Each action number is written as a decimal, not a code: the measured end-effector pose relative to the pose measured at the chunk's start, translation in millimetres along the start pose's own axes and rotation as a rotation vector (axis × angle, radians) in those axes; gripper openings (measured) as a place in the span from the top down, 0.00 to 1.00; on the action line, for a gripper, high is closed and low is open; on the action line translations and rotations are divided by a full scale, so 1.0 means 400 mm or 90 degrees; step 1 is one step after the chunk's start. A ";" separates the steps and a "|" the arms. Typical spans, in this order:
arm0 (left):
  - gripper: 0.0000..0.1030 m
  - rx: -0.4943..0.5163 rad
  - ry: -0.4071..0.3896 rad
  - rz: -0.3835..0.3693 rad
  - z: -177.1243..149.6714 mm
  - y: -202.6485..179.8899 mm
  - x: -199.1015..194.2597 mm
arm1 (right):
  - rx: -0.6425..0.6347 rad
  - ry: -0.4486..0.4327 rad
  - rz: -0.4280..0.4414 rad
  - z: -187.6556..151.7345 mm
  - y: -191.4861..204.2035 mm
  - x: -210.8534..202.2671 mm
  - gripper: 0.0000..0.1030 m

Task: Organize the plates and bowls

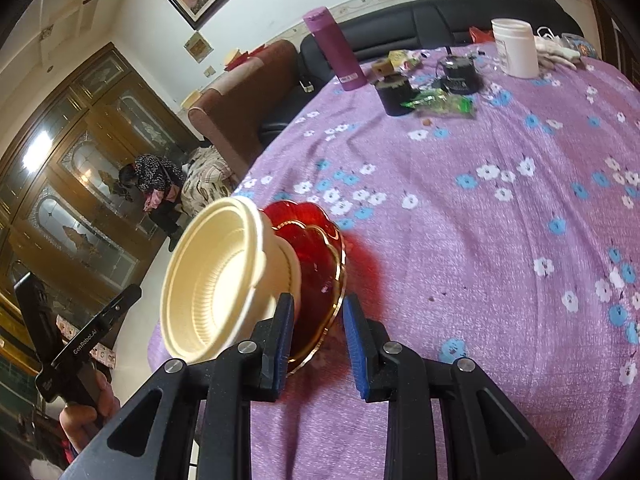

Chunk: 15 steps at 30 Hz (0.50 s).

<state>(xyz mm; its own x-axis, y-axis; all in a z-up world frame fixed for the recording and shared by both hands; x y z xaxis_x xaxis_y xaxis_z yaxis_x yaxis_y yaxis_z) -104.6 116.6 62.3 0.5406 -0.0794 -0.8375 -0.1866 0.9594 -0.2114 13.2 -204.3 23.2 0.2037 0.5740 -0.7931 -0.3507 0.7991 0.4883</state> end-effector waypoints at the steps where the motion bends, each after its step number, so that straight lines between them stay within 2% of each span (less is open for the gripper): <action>1: 0.50 0.021 0.018 -0.007 -0.006 -0.004 0.014 | 0.002 0.003 -0.001 -0.002 -0.005 0.005 0.73; 4: 0.50 0.061 0.047 0.006 -0.032 -0.019 0.054 | 0.004 0.016 0.007 -0.005 -0.013 0.023 0.73; 8: 0.50 0.066 0.066 -0.019 -0.044 -0.028 0.086 | 0.006 0.027 0.005 -0.010 -0.024 0.047 0.73; 15: 0.69 0.068 0.086 -0.056 -0.021 -0.044 0.128 | 0.006 0.045 0.011 -0.010 -0.023 0.079 0.72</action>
Point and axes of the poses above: each gripper's, at about its wrist camera, not at the fingertips, and x roughly the way its jaws point, y to its left, z to its top, the point moved 4 cm from there along x, roughly the way its jaws point, and after that the axes turned 15 degrees about y, right-handed, at the moved point
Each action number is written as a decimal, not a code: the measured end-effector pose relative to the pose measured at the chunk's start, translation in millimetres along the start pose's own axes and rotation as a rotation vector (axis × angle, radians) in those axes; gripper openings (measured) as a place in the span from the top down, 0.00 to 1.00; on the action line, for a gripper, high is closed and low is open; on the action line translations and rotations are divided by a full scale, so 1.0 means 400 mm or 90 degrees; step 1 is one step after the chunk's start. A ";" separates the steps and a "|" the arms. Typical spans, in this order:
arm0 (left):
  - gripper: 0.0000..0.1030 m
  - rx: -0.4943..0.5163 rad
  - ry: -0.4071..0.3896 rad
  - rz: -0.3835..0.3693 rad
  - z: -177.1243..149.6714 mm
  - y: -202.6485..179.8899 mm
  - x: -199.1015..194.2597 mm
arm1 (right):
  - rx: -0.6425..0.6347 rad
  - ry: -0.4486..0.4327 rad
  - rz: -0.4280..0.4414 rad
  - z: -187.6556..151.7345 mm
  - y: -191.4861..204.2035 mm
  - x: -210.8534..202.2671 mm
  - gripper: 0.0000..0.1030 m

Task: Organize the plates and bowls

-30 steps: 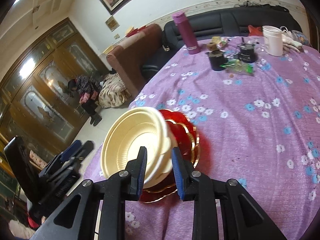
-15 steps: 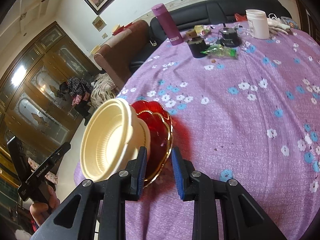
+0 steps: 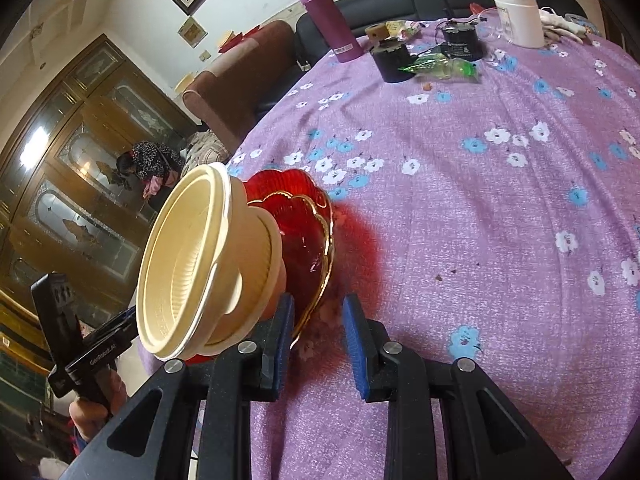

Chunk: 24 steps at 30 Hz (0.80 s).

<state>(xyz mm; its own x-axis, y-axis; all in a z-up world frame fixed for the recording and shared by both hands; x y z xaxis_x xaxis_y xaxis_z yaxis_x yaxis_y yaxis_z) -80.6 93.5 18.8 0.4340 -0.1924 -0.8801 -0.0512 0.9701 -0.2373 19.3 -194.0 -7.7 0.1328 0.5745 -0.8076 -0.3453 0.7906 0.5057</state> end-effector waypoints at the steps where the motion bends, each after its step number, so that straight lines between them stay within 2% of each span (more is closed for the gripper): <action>1: 0.69 0.003 0.001 0.002 0.003 -0.003 0.003 | -0.003 0.002 -0.006 0.002 0.003 0.005 0.72; 4: 0.72 0.013 0.005 0.013 0.017 -0.012 0.019 | -0.007 0.010 -0.012 0.013 0.006 0.025 0.72; 6: 0.78 0.014 0.010 0.010 0.027 -0.014 0.035 | -0.011 0.015 -0.015 0.020 0.009 0.039 0.72; 10: 0.79 0.007 0.013 0.006 0.043 -0.011 0.058 | -0.014 0.018 -0.026 0.034 0.015 0.065 0.76; 12: 0.85 0.011 0.009 0.001 0.047 -0.015 0.065 | -0.014 0.025 -0.024 0.037 0.015 0.081 0.76; 24: 0.87 0.028 0.003 0.014 0.049 -0.076 0.070 | -0.018 0.011 -0.015 0.022 0.001 0.061 0.76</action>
Point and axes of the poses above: each gripper's, at about its wrist camera, not at the fingertips, and x roughly the way its jaws point, y to its left, z to its top, the point moved 4 cm from there along x, roughly the way its jaws point, and after that the axes turned 15 degrees about y, right-handed, at the moved point
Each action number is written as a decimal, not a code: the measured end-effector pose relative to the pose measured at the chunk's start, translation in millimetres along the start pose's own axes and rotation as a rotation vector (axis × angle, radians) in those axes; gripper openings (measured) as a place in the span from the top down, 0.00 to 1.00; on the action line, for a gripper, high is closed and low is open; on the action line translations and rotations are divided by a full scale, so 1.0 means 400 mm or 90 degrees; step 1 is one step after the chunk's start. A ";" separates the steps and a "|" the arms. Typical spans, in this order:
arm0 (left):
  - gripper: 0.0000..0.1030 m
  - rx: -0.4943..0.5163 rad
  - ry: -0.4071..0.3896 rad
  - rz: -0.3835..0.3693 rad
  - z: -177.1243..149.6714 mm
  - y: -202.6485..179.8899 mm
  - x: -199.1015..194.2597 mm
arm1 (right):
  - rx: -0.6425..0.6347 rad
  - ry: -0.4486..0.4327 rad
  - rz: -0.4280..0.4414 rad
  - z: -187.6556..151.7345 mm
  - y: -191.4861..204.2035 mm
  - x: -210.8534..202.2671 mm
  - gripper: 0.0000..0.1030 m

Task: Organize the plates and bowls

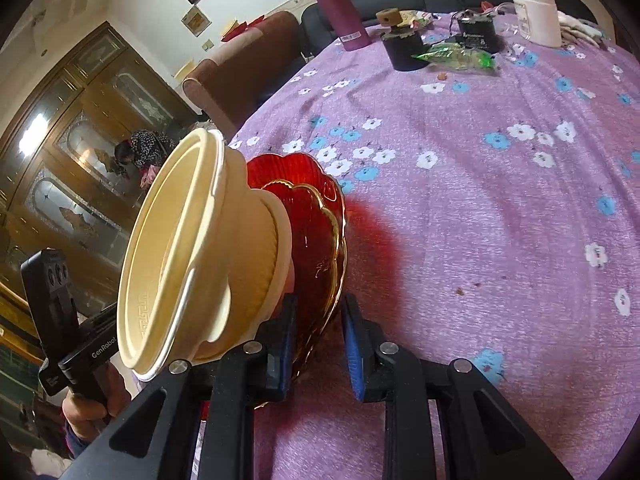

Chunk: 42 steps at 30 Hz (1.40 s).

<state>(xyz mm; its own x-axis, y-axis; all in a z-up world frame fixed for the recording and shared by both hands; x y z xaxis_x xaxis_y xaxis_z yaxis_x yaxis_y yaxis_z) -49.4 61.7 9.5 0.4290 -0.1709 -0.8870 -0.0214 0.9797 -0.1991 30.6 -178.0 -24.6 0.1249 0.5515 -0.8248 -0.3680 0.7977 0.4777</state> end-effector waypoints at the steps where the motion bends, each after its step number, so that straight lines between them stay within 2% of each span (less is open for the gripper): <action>1: 0.87 0.002 -0.001 -0.001 0.002 -0.010 -0.001 | 0.000 -0.003 -0.003 -0.004 -0.003 -0.007 0.75; 7: 0.87 0.035 0.008 -0.011 0.016 -0.107 0.010 | 0.021 -0.025 -0.006 -0.042 -0.057 -0.077 0.75; 17: 0.86 0.094 0.052 -0.004 0.037 -0.323 0.088 | 0.105 -0.074 -0.025 -0.112 -0.221 -0.204 0.74; 25: 0.86 0.136 0.042 0.028 0.066 -0.448 0.110 | 0.157 -0.107 -0.049 -0.142 -0.321 -0.259 0.74; 37: 0.86 0.141 0.038 0.034 0.066 -0.468 0.138 | 0.195 -0.108 -0.026 -0.158 -0.378 -0.260 0.72; 40: 0.82 0.145 0.027 0.039 0.063 -0.467 0.128 | 0.198 -0.108 -0.019 -0.162 -0.379 -0.260 0.72; 42: 0.74 0.149 0.017 0.049 0.062 -0.467 0.118 | 0.198 -0.108 -0.019 -0.166 -0.377 -0.262 0.72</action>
Point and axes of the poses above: each gripper's, at about its wrist camera, not at the fingertips, and x roughly the way its jaws point, y to its left, z to its top, the point moved 4 cm from there along x, roughly the way its jaws point, and after that the axes turned 15 degrees about y, right-handed, at the moved point
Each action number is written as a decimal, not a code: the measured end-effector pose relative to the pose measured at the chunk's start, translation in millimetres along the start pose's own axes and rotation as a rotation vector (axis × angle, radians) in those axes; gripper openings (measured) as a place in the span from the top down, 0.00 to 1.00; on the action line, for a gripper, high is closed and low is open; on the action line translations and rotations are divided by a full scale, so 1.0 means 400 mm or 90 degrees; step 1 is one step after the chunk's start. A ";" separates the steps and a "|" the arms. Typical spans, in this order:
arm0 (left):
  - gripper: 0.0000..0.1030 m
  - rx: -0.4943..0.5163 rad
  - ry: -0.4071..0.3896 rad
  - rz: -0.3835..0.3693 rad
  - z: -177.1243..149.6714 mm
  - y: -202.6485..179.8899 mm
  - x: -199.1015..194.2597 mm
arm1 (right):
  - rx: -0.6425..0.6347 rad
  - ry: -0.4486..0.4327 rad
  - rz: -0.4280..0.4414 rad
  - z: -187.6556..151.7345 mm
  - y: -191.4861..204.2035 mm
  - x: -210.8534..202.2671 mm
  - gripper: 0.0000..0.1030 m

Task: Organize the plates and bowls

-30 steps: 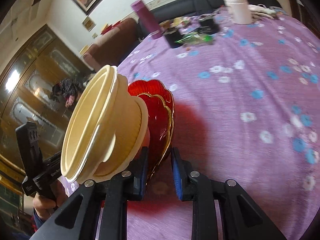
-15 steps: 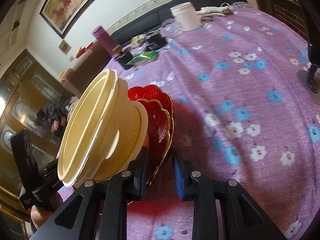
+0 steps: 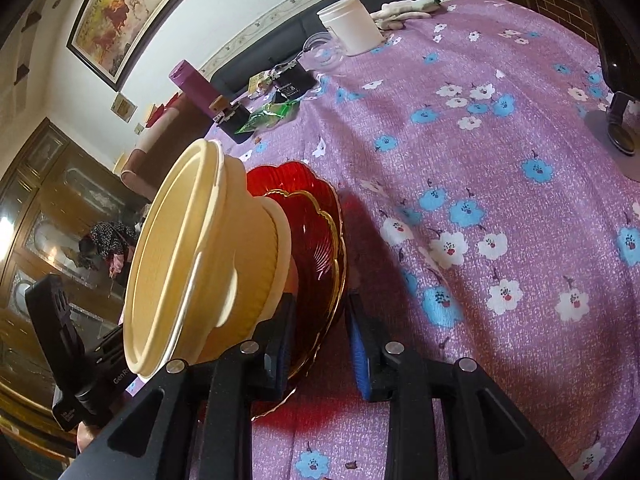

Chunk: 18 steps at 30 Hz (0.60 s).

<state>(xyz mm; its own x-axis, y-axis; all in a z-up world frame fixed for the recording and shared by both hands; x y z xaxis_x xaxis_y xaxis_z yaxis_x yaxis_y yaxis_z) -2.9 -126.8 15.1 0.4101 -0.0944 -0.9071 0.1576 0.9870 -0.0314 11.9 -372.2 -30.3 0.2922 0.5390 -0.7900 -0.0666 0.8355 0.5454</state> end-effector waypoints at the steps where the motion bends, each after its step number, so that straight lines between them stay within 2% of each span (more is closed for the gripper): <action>1: 0.71 -0.002 -0.006 0.007 -0.002 0.003 -0.007 | -0.001 -0.001 -0.002 -0.003 0.001 -0.002 0.72; 3: 0.63 -0.001 -0.015 0.008 -0.005 0.008 -0.017 | -0.001 -0.003 -0.004 -0.005 0.001 -0.007 0.72; 4: 0.62 -0.002 -0.017 0.007 -0.008 0.010 -0.021 | -0.003 -0.005 -0.004 -0.008 0.001 -0.010 0.72; 10: 0.61 0.009 -0.027 0.015 -0.032 0.005 -0.038 | -0.015 -0.026 -0.020 -0.027 0.007 -0.042 0.71; 18: 0.59 0.018 -0.028 0.011 -0.064 -0.005 -0.049 | -0.009 -0.024 -0.025 -0.059 0.004 -0.046 0.71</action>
<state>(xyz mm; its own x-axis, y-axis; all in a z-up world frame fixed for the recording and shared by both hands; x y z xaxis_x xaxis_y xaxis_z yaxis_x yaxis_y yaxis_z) -34.3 -123.7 22.1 0.4516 -0.0831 -0.8883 0.1755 0.9845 -0.0029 -16.2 -378.3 -21.5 0.3300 0.5013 -0.7998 -0.0681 0.8577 0.5096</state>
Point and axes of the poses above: each gripper's, at about its wrist camera, not at the fingertips, and x roughly the way its jaws point, y to its left, z to its top, the point moved 4 cm from there along x, roughly the way its jaws point, and after that the axes turned 15 degrees about y, right-handed, at the moved point
